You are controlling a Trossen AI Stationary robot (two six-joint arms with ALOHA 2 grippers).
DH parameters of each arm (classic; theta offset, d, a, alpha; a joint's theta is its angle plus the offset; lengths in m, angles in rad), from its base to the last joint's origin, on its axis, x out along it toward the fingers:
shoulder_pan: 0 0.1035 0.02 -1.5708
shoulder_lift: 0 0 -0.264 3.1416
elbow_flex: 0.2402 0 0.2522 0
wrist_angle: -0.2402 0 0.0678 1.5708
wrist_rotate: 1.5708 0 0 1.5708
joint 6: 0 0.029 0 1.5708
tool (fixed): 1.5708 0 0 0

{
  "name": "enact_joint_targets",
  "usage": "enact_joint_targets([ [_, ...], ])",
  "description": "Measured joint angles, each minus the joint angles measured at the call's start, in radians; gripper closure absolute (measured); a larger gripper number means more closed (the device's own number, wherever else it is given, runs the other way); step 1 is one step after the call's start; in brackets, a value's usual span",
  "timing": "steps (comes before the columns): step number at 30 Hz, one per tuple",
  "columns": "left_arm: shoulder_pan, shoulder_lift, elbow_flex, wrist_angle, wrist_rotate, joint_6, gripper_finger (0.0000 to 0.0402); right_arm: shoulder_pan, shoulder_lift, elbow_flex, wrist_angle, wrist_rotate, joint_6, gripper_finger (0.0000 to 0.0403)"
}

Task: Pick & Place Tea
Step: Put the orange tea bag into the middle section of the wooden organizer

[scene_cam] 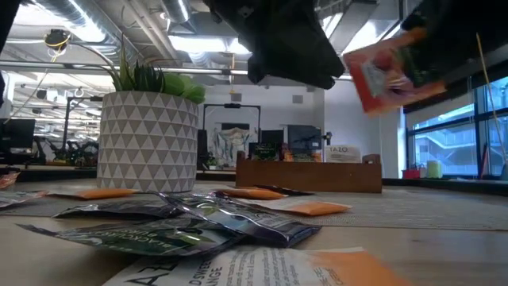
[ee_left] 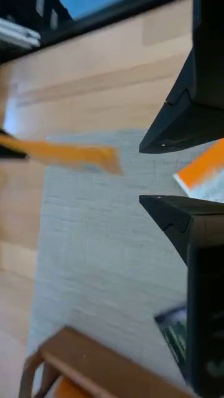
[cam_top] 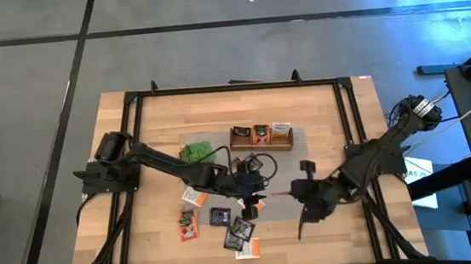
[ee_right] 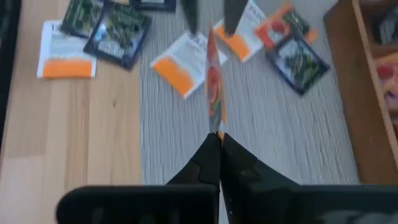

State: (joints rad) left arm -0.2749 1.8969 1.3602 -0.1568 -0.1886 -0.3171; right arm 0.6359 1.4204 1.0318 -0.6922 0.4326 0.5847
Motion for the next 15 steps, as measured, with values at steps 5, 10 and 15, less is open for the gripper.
enact_joint_targets([
  [5,-0.014,0.002,-0.021,-0.001,0.001,-0.036,0.0288,-0.045,0.0,-0.006,0.014,-0.093,-0.042,0.0399],
  [10,-0.016,0.002,-0.021,0.016,0.0,-0.016,0.0288,-0.052,0.0,-0.006,0.03,-0.079,-0.057,0.0399],
  [15,-0.018,0.002,-0.021,0.042,0.0,0.006,0.0288,-0.061,0.0,-0.006,0.09,-0.085,-0.097,0.0399],
])
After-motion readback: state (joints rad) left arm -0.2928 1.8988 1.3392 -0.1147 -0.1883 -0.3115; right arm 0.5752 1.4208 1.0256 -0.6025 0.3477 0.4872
